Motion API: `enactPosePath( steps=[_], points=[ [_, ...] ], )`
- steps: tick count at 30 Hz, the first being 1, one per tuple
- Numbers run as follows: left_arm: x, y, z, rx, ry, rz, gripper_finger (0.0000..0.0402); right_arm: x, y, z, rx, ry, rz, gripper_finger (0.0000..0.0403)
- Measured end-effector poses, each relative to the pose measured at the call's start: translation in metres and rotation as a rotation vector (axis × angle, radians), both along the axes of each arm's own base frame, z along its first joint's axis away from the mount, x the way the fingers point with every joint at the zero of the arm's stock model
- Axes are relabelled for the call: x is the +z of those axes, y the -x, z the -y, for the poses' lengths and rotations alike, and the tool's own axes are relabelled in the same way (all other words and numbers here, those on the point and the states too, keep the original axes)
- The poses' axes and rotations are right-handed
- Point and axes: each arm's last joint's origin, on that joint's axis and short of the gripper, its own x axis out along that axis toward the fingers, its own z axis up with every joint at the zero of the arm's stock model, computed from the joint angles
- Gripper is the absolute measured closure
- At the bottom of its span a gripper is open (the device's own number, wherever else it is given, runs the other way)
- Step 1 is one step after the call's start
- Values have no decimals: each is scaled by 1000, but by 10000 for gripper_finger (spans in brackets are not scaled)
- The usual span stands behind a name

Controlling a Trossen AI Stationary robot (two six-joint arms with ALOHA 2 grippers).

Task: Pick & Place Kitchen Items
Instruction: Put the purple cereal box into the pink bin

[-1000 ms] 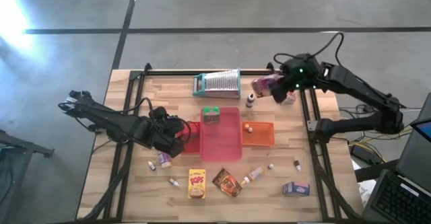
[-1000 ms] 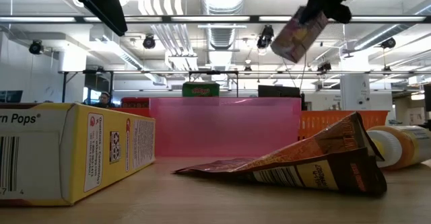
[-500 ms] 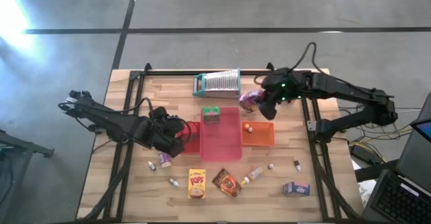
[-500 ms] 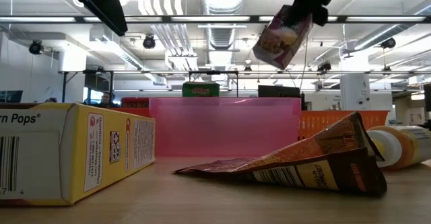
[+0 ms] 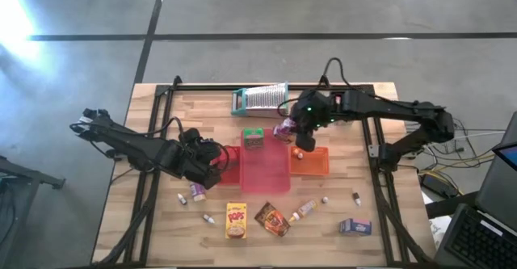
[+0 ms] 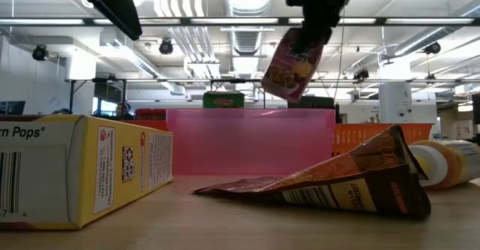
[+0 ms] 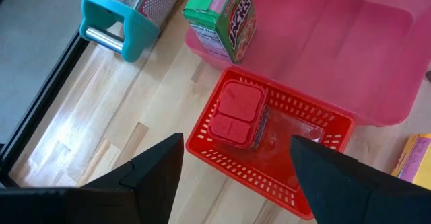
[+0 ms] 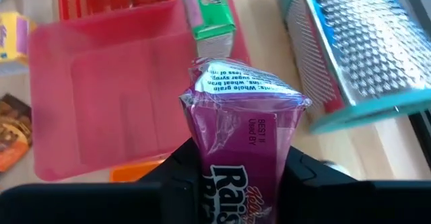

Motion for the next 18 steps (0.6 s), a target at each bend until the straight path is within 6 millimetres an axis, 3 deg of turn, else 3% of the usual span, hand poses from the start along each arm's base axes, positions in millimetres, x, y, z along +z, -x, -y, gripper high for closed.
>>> enactPosePath(
  steps=[18],
  points=[
    [0,0,0,0,0,0,125,-29,-53,4,186,93,-123,305]
  ],
)
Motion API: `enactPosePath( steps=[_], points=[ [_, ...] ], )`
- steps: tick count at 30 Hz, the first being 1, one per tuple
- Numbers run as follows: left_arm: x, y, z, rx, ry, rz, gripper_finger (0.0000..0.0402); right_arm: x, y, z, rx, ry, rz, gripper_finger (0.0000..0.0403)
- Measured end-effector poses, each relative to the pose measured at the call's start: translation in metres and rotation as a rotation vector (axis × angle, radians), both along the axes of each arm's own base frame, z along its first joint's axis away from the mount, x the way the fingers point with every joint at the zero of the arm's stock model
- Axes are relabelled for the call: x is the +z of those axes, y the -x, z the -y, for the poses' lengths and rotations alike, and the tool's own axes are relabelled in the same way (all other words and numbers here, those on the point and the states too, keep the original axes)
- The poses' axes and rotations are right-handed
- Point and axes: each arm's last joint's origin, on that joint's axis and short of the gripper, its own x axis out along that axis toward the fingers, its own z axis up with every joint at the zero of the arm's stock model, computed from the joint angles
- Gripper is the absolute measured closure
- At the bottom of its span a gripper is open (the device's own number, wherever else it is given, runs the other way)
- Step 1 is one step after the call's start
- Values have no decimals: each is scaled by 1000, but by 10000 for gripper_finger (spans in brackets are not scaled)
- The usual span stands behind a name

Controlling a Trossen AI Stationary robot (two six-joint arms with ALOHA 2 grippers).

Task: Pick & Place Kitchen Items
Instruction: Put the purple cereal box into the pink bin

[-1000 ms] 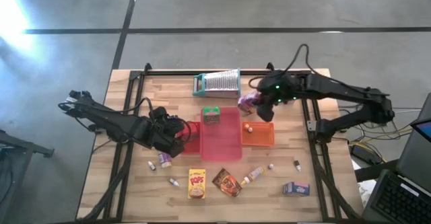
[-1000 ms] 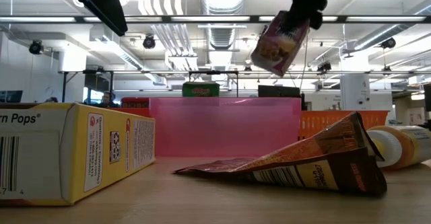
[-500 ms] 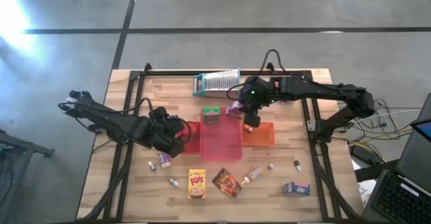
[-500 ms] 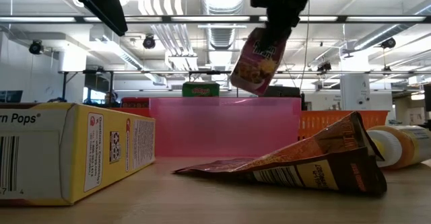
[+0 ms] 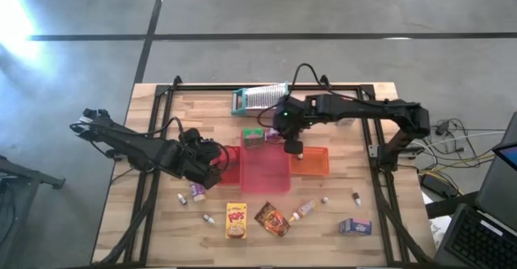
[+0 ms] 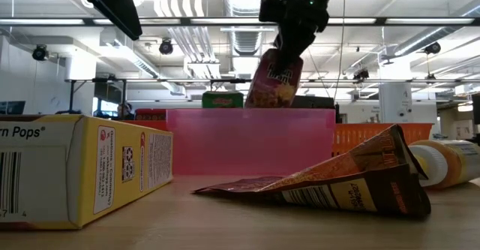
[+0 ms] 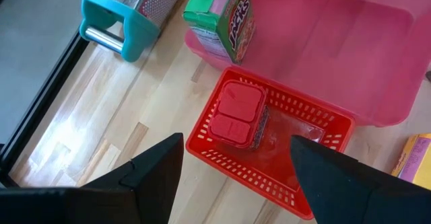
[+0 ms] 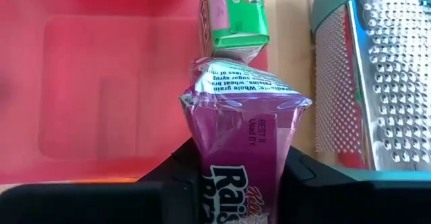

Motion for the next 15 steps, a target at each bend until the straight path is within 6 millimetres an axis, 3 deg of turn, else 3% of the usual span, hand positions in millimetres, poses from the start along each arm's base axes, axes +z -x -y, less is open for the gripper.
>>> enactPosePath(
  steps=[6,15],
  points=[
    [0,0,0,0,0,0,125,-12,-6,3,-11,35,-57,294],
    [0,0,0,0,0,0,125,-26,-12,5,-11,51,-84,313]
  ],
)
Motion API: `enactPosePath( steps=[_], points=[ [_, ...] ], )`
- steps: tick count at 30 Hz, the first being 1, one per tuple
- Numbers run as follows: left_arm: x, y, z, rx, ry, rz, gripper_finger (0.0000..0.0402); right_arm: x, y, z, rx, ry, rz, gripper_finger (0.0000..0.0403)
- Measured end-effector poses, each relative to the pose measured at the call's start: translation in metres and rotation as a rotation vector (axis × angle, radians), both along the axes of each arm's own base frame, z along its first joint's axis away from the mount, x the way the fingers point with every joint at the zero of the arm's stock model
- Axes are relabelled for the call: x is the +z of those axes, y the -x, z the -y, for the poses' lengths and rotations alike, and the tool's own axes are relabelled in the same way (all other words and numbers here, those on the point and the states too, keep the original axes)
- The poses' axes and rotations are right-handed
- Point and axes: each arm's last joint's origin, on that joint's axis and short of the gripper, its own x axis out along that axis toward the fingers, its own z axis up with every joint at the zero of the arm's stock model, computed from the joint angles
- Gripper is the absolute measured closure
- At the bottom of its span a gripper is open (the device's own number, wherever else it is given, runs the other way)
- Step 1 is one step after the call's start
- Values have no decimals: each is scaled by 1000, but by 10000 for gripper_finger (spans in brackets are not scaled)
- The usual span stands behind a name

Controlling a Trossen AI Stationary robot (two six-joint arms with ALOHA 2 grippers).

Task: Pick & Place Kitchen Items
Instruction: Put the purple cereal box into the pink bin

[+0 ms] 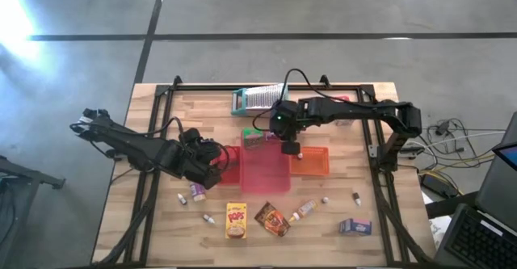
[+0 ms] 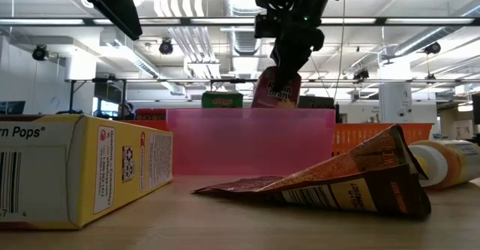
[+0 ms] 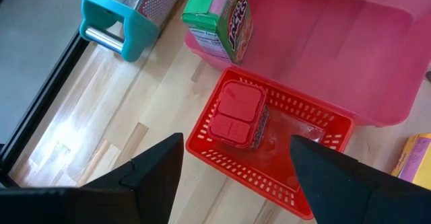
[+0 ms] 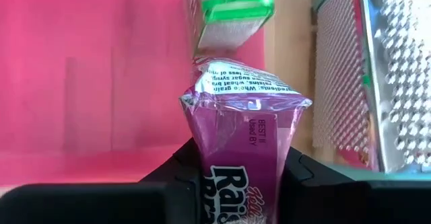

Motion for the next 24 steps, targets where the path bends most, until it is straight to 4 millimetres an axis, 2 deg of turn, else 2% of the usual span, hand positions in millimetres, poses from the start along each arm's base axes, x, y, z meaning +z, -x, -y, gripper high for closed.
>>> enactPosePath(
  steps=[8,13,17,24],
  points=[
    [0,0,0,0,0,0,125,-18,-7,1,-14,-13,-36,295],
    [0,0,0,0,0,0,125,-33,-12,3,-20,-2,-82,305],
    [0,0,0,0,1,2,125,-37,-14,4,-28,12,-95,310],
    [0,0,0,0,1,3,125,-39,-15,4,-46,21,-98,273]
  ],
)
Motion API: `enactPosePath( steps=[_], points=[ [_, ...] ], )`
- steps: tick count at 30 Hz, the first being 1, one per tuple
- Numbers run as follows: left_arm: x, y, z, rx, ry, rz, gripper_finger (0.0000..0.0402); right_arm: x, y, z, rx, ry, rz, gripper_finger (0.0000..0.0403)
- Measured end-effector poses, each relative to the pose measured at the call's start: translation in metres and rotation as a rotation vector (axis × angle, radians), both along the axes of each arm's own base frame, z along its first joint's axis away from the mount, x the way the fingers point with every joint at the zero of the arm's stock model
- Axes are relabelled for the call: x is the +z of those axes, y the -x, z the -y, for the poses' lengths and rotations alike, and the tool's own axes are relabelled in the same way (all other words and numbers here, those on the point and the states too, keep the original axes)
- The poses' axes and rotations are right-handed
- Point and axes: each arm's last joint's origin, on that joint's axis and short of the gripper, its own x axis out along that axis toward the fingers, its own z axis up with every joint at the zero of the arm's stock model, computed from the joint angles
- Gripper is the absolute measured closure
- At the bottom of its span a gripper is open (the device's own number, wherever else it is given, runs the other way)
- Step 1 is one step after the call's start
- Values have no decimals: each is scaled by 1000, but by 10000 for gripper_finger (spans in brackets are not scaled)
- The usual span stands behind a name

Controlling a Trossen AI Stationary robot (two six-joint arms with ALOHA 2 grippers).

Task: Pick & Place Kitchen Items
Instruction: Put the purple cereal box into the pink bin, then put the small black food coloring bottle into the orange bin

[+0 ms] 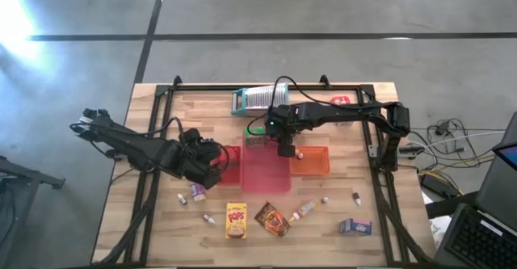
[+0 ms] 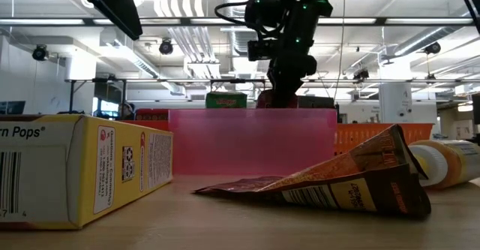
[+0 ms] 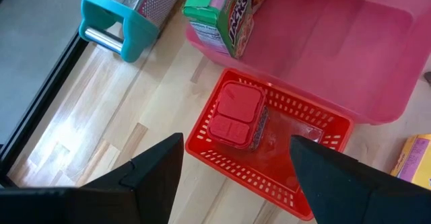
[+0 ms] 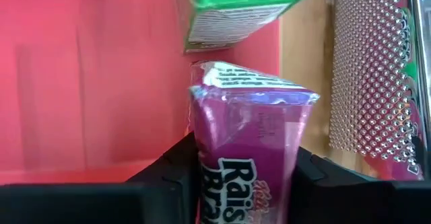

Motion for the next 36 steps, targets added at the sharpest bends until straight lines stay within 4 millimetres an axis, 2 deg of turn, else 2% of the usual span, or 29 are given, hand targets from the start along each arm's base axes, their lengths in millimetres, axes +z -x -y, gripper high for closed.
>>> enactPosePath(
  steps=[9,17,27,36],
  points=[
    [0,0,0,0,0,0,125,7,5,-1,-3,17,0,214],
    [0,0,0,0,0,0,125,19,8,-5,6,24,38,187],
    [0,0,0,0,0,0,125,34,14,-10,15,31,80,177],
    [0,0,0,0,0,1,125,75,34,-25,16,30,185,200]
  ],
)
